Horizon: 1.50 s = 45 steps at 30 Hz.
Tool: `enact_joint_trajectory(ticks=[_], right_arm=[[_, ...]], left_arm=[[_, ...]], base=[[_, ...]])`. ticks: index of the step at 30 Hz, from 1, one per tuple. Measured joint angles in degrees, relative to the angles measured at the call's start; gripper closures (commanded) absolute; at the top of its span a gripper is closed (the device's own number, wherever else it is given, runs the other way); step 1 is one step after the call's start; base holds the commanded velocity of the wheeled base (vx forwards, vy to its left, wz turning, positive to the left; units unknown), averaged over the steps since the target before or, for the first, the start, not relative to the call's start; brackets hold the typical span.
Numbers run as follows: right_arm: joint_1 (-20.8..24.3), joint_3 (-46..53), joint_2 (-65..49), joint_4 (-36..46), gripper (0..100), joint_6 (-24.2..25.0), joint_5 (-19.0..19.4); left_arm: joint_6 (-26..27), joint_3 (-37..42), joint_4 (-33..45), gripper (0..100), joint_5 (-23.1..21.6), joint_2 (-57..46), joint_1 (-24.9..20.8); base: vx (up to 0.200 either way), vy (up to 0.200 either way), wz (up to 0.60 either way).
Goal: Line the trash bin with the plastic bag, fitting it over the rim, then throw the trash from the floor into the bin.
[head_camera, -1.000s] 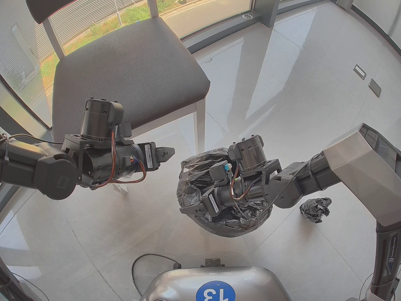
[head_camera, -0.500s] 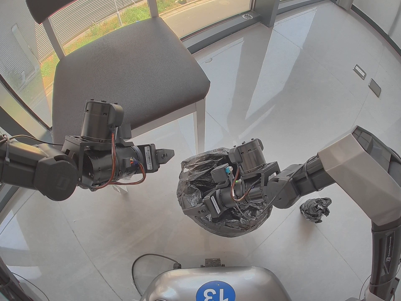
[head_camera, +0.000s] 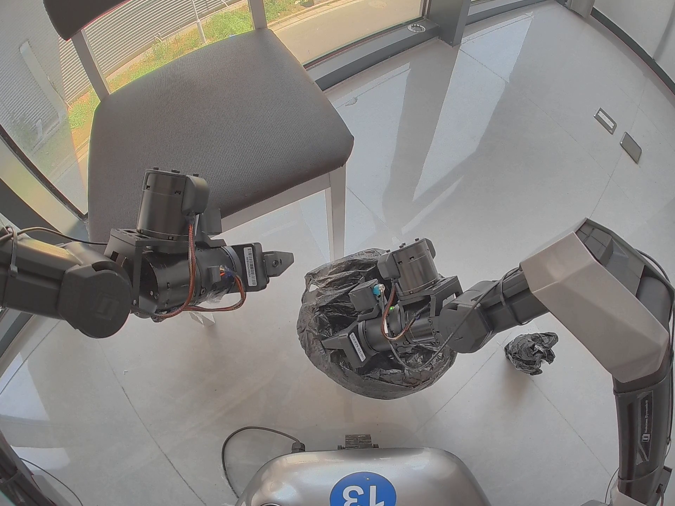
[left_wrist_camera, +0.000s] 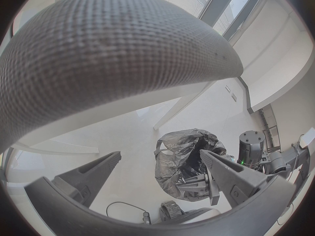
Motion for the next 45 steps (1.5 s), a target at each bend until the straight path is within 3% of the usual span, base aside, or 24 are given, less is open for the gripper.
enact_joint_trajectory(ticks=[10, 26, 27, 45], right_arm=[[0.85, -1.48, 0.09, 0.0, 100, 0.11, 0.02], [5.85, -4.19, 0.35, 1.06, 100, 0.88, 0.07], [6.03, -4.08, 0.46, 1.08, 0, 0.74, 0.05], [4.36, -2.68, -2.23, 0.73, 0, 2.9, -0.41]], left_arm=[[-0.02, 0.0, 0.0, 0, 0.0, 0.02, -0.07], [-0.04, 0.11, 0.0, 0, 0.07, -0.04, -0.1], [-0.06, 0.11, 0.0, 0, 0.07, -0.09, -0.1], [-0.44, 0.89, 0.02, 0, 0.27, -0.67, -0.07]], base=[[0.0, 0.0, 0.0], [0.0, 0.0, 0.0], [0.0, 0.0, 0.0], [0.0, 0.0, 0.0]])
